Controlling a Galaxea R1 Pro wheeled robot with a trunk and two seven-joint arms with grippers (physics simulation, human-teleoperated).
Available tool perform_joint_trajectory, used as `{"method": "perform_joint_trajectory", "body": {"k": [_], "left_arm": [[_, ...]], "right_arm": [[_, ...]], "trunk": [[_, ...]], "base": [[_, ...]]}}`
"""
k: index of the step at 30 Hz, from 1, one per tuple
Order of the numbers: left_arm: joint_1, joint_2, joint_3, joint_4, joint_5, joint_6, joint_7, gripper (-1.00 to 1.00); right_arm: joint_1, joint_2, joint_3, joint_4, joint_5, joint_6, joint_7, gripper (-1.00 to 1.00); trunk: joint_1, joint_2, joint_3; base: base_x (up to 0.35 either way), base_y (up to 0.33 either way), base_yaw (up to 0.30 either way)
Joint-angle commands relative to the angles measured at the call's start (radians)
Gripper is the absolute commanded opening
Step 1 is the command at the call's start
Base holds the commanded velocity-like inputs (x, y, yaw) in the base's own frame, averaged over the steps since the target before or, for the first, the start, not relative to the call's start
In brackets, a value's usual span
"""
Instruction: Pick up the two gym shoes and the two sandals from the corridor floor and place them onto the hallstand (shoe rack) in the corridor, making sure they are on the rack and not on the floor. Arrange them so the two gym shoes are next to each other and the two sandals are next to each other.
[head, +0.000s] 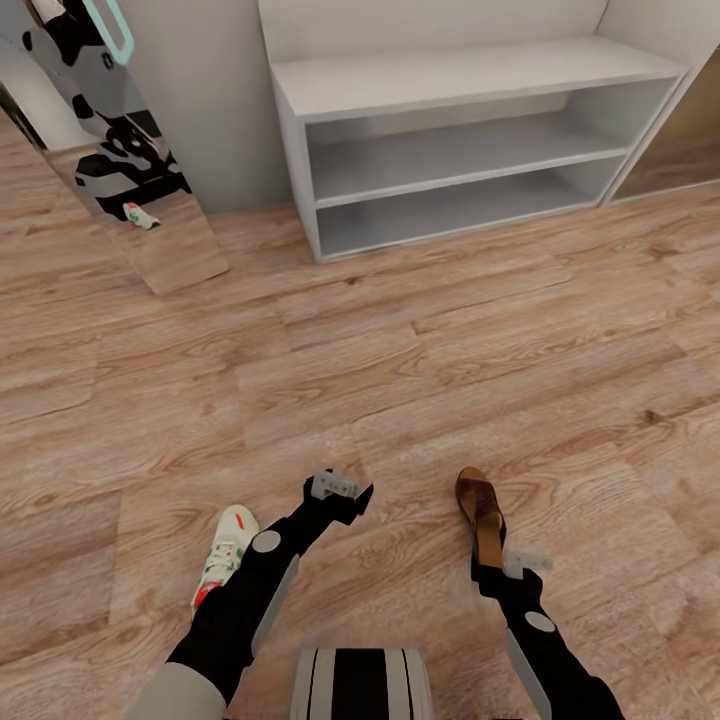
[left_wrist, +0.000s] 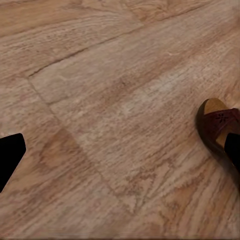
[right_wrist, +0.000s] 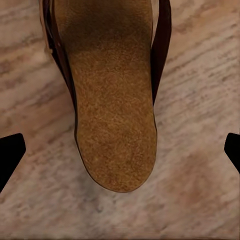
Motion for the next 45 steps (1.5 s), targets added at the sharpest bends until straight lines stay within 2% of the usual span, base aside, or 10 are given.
{"method": "perform_joint_trajectory", "body": {"k": [1, 9, 16, 29, 45], "left_arm": [[0.0, 0.0, 0.0, -0.002, 0.0, 0.006, -0.004, 1.0], [0.0, -0.001, -0.003, -0.002, 0.0, 0.007, -0.003, 1.0], [-0.004, -0.002, -0.01, -0.003, 0.0, 0.007, -0.003, 1.0], [-0.005, -0.002, -0.025, -0.003, 0.001, 0.005, 0.001, 1.0], [-0.003, 0.0, -0.024, -0.002, 0.004, 0.002, 0.0, 1.0]], "right_arm": [[0.0, 0.0, 0.002, -0.002, -0.01, 0.001, -0.003, 1.0], [0.0, 0.0, 0.003, 0.004, -0.009, 0.001, -0.003, 1.0], [0.0, 0.0, 0.002, 0.003, -0.009, 0.001, -0.003, 1.0], [0.0, 0.0, 0.0, -0.001, -0.009, 0.001, -0.003, 1.0], [0.0, 0.0, 0.0, -0.001, -0.009, 0.001, -0.003, 1.0]], "trunk": [[0.0, 0.0, -0.005], [0.004, -0.002, -0.039], [0.004, -0.002, -0.049], [0.004, -0.002, -0.053], [0.004, -0.002, -0.053]], "base": [[0.0, 0.0, 0.0], [0.0, 0.0, 0.0], [0.0, 0.0, 0.0], [0.035, 0.0, 0.0], [0.045, 0.0, 0.0]]}}
